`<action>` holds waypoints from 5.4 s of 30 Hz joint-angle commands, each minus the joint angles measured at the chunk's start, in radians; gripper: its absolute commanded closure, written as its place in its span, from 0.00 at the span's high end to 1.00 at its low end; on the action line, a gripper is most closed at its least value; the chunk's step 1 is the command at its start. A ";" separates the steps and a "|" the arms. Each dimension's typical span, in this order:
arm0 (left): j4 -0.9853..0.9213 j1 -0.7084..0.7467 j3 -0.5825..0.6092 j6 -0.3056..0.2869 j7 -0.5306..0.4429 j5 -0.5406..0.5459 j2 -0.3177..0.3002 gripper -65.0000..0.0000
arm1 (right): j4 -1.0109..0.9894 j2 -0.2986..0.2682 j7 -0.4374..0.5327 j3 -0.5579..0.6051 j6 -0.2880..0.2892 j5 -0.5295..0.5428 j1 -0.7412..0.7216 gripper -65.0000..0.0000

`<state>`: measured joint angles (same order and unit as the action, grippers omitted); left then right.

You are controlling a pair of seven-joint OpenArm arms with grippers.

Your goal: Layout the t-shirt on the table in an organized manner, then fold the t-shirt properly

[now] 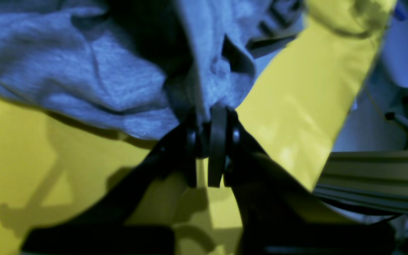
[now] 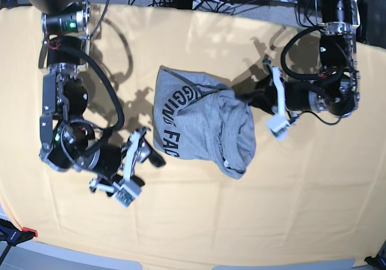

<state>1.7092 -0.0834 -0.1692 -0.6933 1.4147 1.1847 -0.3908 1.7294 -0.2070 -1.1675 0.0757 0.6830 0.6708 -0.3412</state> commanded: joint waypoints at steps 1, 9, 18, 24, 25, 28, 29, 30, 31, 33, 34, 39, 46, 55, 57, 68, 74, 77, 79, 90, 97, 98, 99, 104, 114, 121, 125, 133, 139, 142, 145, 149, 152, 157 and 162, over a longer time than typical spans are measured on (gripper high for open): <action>0.020 -0.019 -0.029 -0.005 -0.018 0.060 -0.011 0.00 | 0.015 -0.004 0.029 -0.004 0.014 0.013 -0.019 0.65; 0.021 -0.005 -0.179 -0.005 -0.018 0.213 -0.033 0.00 | 0.015 -0.004 0.030 -0.004 0.015 0.025 -0.002 0.65; 0.021 0.040 -0.277 -0.005 -0.018 0.218 -0.046 0.00 | 0.015 -0.004 0.029 -0.004 0.015 0.039 -0.002 0.65; 0.021 0.056 -0.347 -0.005 -0.018 0.216 -0.061 0.00 | 0.015 -0.004 0.030 -0.004 0.015 0.040 -0.002 0.65; 0.021 0.068 -0.351 -0.001 -0.018 0.220 -0.061 0.00 | 0.015 -0.004 0.030 -0.004 0.015 0.040 -0.002 0.65; 0.021 0.120 -0.351 0.002 -0.018 0.229 -0.054 0.00 | 0.015 -0.004 0.030 -0.004 0.015 0.040 -0.002 0.65; 0.021 0.137 -0.350 0.002 -0.018 0.232 -0.053 0.00 | 0.015 -0.004 0.031 -0.004 0.015 0.040 -0.002 0.65; 0.021 0.151 -0.350 -0.003 -0.018 0.230 -0.052 0.00 | 0.015 -0.004 0.031 -0.004 0.015 0.040 -0.002 0.65; 0.021 0.163 -0.350 -0.005 -0.018 0.227 -0.053 0.00 | 0.015 -0.004 0.031 -0.004 0.015 0.040 -0.002 0.65; 0.021 0.175 -0.350 -0.005 -0.018 0.211 -0.053 0.00 | 0.015 -0.004 0.031 -0.004 0.015 0.040 -0.002 0.65; 0.021 0.177 -0.350 -0.005 -0.018 0.198 -0.053 0.00 | 0.015 -0.004 0.034 -0.004 0.015 0.040 -0.002 0.65; 0.021 0.151 -0.352 -0.005 -0.018 0.175 -0.084 0.50 | 0.015 -0.004 0.049 -0.004 0.015 0.040 -0.002 0.65; 0.021 0.069 -0.401 0.013 -0.018 0.225 -0.099 0.44 | 0.014 -0.004 0.050 -0.004 0.015 0.039 -0.002 0.00; 0.021 0.072 -0.294 -0.005 -0.018 0.299 -0.028 0.00 | -0.053 -0.004 0.219 0.026 0.015 -0.077 -0.023 0.00; 0.022 0.072 -0.212 -0.005 -0.018 0.299 -0.013 0.00 | -0.111 -0.004 0.235 0.063 0.015 -0.103 -0.043 0.00; 0.058 0.072 0.194 -0.005 -0.018 0.055 -0.011 0.00 | -0.367 -0.005 0.241 0.285 0.015 -0.179 -0.198 0.00; 0.058 0.072 0.276 -0.005 -0.085 -0.176 -0.011 0.00 | -0.468 -0.005 0.240 0.342 0.015 -0.178 -0.241 0.00; 0.058 0.066 0.275 -0.005 -0.106 -0.222 -0.011 0.00 | -0.470 -0.005 0.211 0.344 0.015 -0.169 -0.235 0.00; 0.055 0.053 0.276 -0.005 -0.132 -0.272 -0.011 0.00 | -0.469 -0.008 0.181 0.344 0.015 -0.140 -0.235 0.00; -0.057 0.000 0.275 -0.005 -0.243 -0.340 -0.011 0.00 | -0.465 -0.024 -0.037 0.343 0.015 0.149 -0.232 0.00; -0.162 -0.097 0.276 -0.005 -0.271 -0.364 -0.011 0.00 | -0.301 -0.086 -0.101 0.343 0.015 0.249 -0.132 0.00; -0.174 -0.114 0.276 -0.005 -0.280 -0.364 -0.011 0.00 | -0.257 -0.098 -0.101 0.343 0.015 0.250 -0.107 0.00; -0.183 -0.134 0.276 -0.005 -0.293 -0.365 -0.011 0.00 | -0.212 -0.110 -0.101 0.343 0.015 0.251 -0.081 0.00; -0.252 -0.244 0.282 -0.005 -0.367 -0.365 -0.009 0.00 | -0.012 -0.170 -0.062 0.342 0.015 0.248 0.064 0.00; -0.350 -0.371 0.269 -0.005 -0.167 -0.106 -0.039 0.00 | 0.110 -0.176 0.009 0.294 -0.075 -0.003 0.230 0.00; -0.325 -0.376 0.080 -0.005 -0.018 0.299 -0.115 0.00 | 0.110 -0.175 0.023 0.121 -0.166 0.023 0.233 0.00; -0.324 -0.348 -0.012 -0.005 -0.018 0.299 -0.114 0.00 | 0.110 -0.175 0.013 -0.006 -0.083 0.187 0.241 0.00; -0.176 -0.229 -0.031 0.007 -0.018 0.299 -0.116 0.00 | 0.111 -0.152 -0.229 -0.382 0.015 0.766 0.334 0.00; 0.056 -0.084 -0.080 0.006 -0.018 0.299 -0.116 0.00 | 0.180 -0.137 -0.229 -0.627 0.015 0.813 0.459 0.00; 0.164 0.004 -0.116 0.006 -0.018 0.299 -0.116 0.00 | 0.298 -0.137 -0.229 -0.701 0.015 0.813 0.549 0.00; 0.269 0.097 -0.164 0.011 -0.018 0.299 -0.116 0.00 | 0.443 -0.137 -0.229 -0.759 0.015 0.813 0.654 0.00; 0.401 0.241 -0.259 0.037 -0.018 0.299 -0.117 0.00 | 0.594 -0.136 -0.229 -0.838 0.015 0.813 0.809 0.00; 0.487 0.360 -0.345 0.051 -0.018 0.299 -0.117 0.00 | 0.627 -0.126 -0.229 -0.906 0.015 0.813 0.906 0.00; 0.608 0.625 -0.447 0.070 -0.018 0.299 -0.148 0.00 | 0.627 -0.074 -0.229 -0.994 0.015 0.813 1.078 0.00; 0.647 0.921 -0.527 0.080 -0.018 0.299 -0.160 0.00 | 0.627 -0.024 -0.229 -1.015 0.015 0.813 1.268 0.00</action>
<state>2.3432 0.8318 -0.6907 -0.6128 1.4097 1.4586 -0.5377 2.3440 -0.2222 -1.4128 -0.9310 0.6960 1.4658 0.9203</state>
